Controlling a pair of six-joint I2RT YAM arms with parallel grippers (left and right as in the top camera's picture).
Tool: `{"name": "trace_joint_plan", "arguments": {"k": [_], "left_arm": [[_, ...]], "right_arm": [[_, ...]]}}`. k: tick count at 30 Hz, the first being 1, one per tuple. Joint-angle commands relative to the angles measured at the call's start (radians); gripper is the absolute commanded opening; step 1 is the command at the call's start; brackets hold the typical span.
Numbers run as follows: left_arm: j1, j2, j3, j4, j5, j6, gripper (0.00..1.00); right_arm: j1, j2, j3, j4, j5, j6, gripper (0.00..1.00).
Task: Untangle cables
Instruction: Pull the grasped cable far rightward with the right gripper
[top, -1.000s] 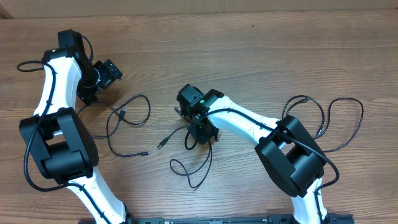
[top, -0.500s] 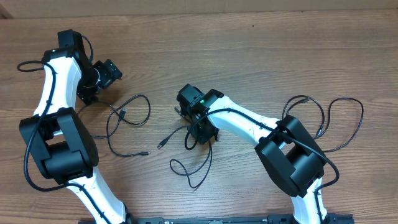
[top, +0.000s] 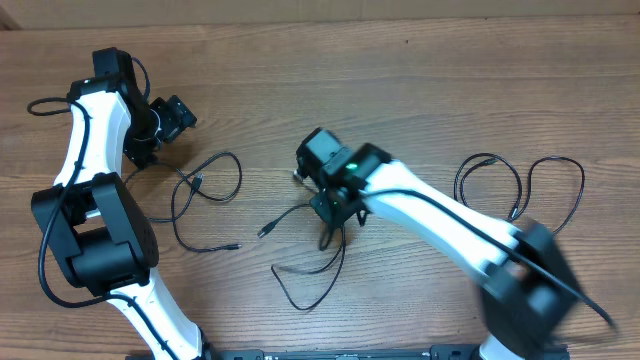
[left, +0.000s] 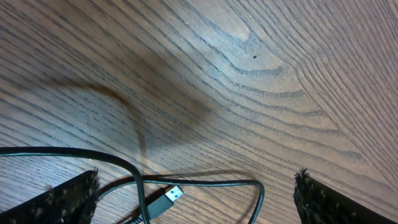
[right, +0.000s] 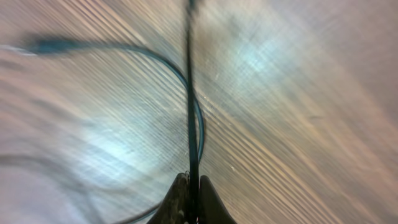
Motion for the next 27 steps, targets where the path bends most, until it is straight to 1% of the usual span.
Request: {"name": "trace_joint_plan", "arguments": {"k": [1,4,8,13,16,18,21,27], "left_arm": [[-0.002,-0.016,0.014,-0.002,-0.011,-0.014,1.0],[-0.002,-0.016,0.014,-0.002,-0.011,-0.014,1.0],[-0.002,-0.016,0.014,-0.002,-0.011,-0.014,0.99],[-0.002,-0.016,0.014,-0.002,-0.011,-0.014,1.0],[-0.002,-0.016,0.014,-0.002,-0.011,-0.014,1.0],[-0.002,-0.016,0.014,-0.002,-0.011,-0.014,0.99],[-0.002,-0.016,0.014,-0.002,-0.011,-0.014,1.0],[-0.002,-0.016,0.014,-0.002,-0.011,-0.014,0.99]], "right_arm": [[-0.004,-0.167,0.024,0.002,0.019,-0.003,0.04],[-0.004,-0.278,0.024,0.008,0.078,-0.002,0.04],[-0.004,-0.41,0.024,0.008,0.219,0.01,0.04],[-0.018,-0.533,0.024,0.008,0.493,0.087,0.04],[-0.063,-0.581,0.024,0.008,0.623,0.141,0.04],[-0.105,-0.6,0.024,0.007,0.668,0.167,0.04],[-0.192,-0.609,0.024,0.006,0.666,0.2,0.04],[-0.455,-0.602,0.024,-0.009,0.666,0.334,0.04]]}}
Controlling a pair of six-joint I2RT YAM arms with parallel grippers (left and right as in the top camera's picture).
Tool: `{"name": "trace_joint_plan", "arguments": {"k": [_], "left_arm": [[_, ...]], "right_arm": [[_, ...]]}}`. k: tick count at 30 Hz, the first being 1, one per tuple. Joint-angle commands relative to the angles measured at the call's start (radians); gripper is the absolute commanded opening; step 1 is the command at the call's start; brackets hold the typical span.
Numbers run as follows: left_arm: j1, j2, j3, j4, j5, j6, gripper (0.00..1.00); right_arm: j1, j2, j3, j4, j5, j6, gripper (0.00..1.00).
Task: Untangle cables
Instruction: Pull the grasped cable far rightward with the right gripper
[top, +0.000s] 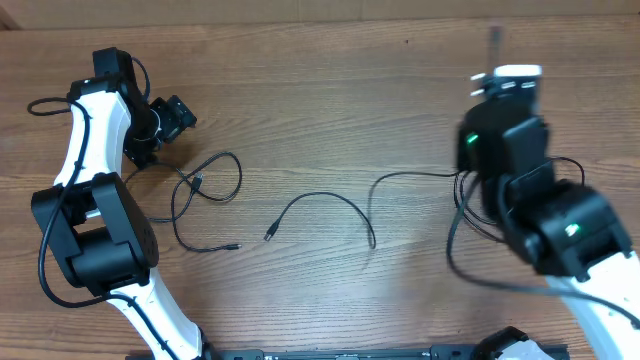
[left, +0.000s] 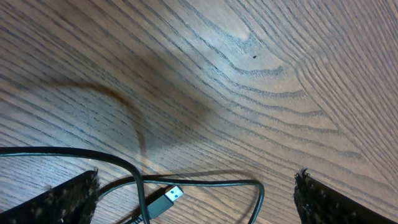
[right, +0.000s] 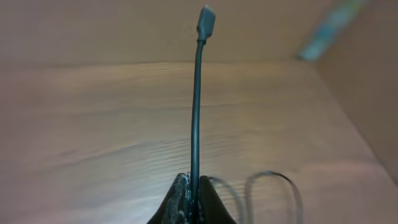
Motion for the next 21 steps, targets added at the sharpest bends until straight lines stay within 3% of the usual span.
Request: {"name": "trace_joint_plan", "arguments": {"k": [1,9,15,21], "left_arm": [[-0.002,-0.016,0.014,-0.002,-0.011,-0.014,1.0],[-0.002,-0.016,0.014,-0.002,-0.011,-0.014,0.99],[-0.002,-0.016,0.014,-0.002,-0.011,-0.014,1.0],[-0.002,-0.016,0.014,-0.002,-0.011,-0.014,1.0]], "right_arm": [[-0.14,-0.003,0.015,-0.004,0.04,0.115,0.04],[-0.553,-0.003,0.015,-0.048,0.004,0.335,0.04],[-0.848,-0.003,0.015,-0.069,-0.138,0.425,0.04],[-1.046,-0.003,0.015,-0.085,-0.241,0.536,0.04]]}}
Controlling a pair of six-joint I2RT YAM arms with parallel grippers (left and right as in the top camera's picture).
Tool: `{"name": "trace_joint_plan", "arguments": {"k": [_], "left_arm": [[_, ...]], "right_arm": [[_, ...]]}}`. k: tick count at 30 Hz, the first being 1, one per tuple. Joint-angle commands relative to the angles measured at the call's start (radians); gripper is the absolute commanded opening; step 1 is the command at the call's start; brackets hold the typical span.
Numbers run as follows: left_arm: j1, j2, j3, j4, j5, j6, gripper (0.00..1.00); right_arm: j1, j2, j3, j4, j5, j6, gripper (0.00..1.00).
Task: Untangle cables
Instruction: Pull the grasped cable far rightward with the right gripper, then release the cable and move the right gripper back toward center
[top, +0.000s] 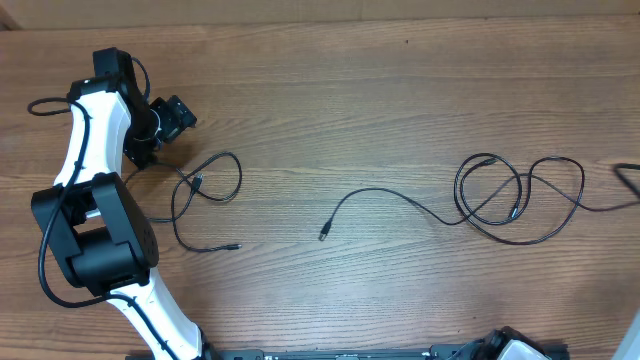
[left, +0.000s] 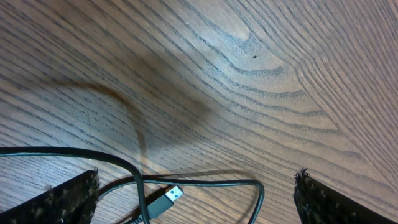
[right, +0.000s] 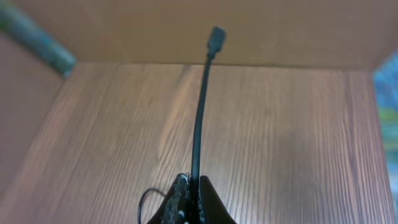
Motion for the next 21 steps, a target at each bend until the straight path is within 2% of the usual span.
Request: {"name": "trace_joint_plan", "arguments": {"k": [1,7,15,21], "left_arm": [[-0.002,-0.016,0.014,-0.002,-0.011,-0.014,1.0],[-0.002,-0.016,0.014,-0.002,-0.011,-0.014,1.0],[-0.002,-0.016,0.014,-0.002,-0.011,-0.014,1.0],[-0.002,-0.016,0.014,-0.002,-0.011,-0.014,0.99]], "right_arm": [[-0.077,-0.005,0.015,-0.007,-0.117,0.121,0.04],[-0.09,0.002,0.014,-0.015,-0.271,0.113,0.04],[-0.029,0.077,0.014,-0.027,-0.552,-0.04,0.04],[0.064,0.193,0.014,-0.048,-0.595,-0.056,0.04]]}}
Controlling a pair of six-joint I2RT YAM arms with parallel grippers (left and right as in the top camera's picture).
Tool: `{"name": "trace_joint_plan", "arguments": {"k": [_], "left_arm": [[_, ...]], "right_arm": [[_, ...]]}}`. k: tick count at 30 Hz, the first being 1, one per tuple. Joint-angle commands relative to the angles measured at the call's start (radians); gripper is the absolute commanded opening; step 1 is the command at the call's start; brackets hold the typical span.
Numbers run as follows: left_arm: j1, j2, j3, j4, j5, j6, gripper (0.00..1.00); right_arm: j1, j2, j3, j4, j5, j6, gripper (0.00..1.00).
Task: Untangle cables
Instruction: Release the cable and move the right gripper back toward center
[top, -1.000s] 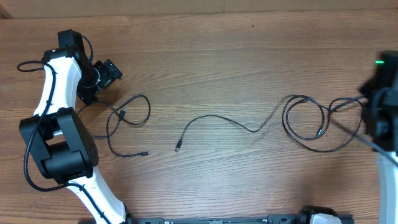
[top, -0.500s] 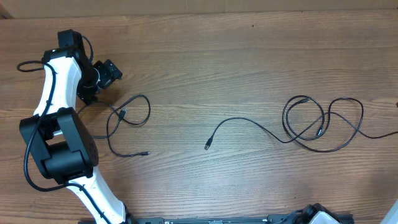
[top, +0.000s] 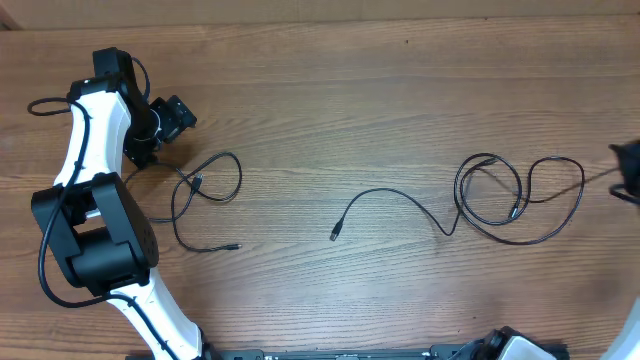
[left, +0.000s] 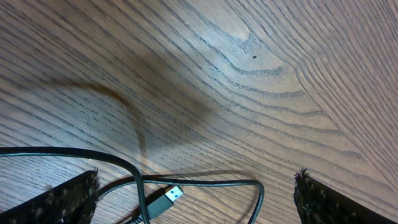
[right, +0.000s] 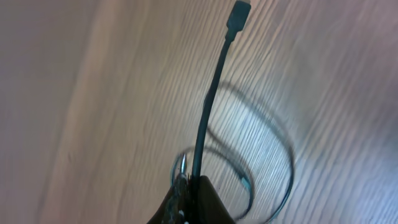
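Note:
A thin black cable (top: 400, 197) has its free plug (top: 335, 235) at mid-table and runs right into overlapping loops (top: 515, 200). From there a strand leads to my right gripper (top: 628, 160) at the table's right edge. In the right wrist view that gripper (right: 189, 182) is shut on the cable, whose plug end (right: 239, 12) sticks out beyond the fingers. A second black cable (top: 205, 180) lies looped at the left. My left gripper (top: 178, 112) hovers near it, open (left: 196, 190), with a USB plug (left: 166, 200) on the wood between the fingers (left: 65, 198).
The wooden table (top: 330, 100) fills the view. The left arm's white links (top: 85, 150) reach up the left side. A black base (top: 95, 235) stands at front left.
My right gripper, out of the overhead view before, now shows at the right edge, still shut on the cable. The loops have drawn slightly tighter and the free plug sits a little further right. The left arm is unchanged.
My right gripper was first shut on the cable at mid-table beside a small tangle. Then it was at the upper right with the cable trailing behind it. After that it was off the right edge, the cable stretched across the loops. The left gripper stayed open throughout.

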Motion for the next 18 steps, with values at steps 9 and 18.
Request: {"name": "trace_joint_plan", "arguments": {"k": [9,18], "left_arm": [[-0.002,-0.016,0.014,-0.002,-0.011,-0.014,0.99],[-0.002,-0.016,0.014,-0.002,-0.011,-0.014,0.99]], "right_arm": [[0.241,0.253,0.014,-0.001,-0.057,-0.031,0.04],[0.357,0.39,0.014,0.014,-0.055,-0.031,0.28]]}}
